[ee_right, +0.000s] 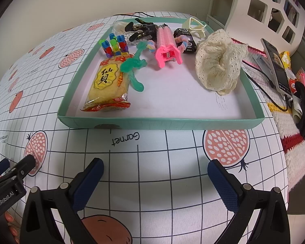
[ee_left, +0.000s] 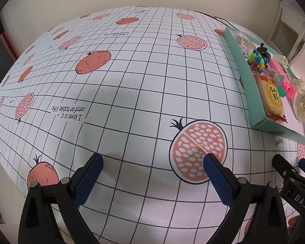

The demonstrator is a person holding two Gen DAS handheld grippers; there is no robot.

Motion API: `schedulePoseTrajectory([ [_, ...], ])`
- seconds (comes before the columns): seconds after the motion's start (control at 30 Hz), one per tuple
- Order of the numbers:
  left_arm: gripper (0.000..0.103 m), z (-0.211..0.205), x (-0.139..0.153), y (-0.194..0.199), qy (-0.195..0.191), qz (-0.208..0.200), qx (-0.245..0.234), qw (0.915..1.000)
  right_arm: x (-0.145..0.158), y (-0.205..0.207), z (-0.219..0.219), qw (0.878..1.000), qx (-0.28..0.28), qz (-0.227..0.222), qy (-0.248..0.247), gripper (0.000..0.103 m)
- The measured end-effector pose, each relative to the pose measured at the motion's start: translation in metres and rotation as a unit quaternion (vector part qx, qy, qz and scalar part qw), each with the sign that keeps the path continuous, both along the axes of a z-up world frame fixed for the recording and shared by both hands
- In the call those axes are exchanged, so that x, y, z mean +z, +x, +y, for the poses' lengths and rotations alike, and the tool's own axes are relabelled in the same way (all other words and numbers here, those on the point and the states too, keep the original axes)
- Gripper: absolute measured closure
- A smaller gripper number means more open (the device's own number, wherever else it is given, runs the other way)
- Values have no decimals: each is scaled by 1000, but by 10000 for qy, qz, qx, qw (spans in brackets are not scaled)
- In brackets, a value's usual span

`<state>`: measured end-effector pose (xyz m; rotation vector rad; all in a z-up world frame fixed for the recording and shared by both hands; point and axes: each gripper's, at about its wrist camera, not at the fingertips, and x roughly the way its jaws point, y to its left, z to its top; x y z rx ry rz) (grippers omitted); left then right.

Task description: Organize objects

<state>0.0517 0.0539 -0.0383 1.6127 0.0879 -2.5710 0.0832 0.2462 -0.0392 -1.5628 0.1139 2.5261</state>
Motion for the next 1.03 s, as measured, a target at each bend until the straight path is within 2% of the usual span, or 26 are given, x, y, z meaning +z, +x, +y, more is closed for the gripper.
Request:
schedulePoseTrajectory([
  [1.03,3,-2,0,-1,2,-14,-43,10000,0,-3,9,10000,24,-1,-5,0],
])
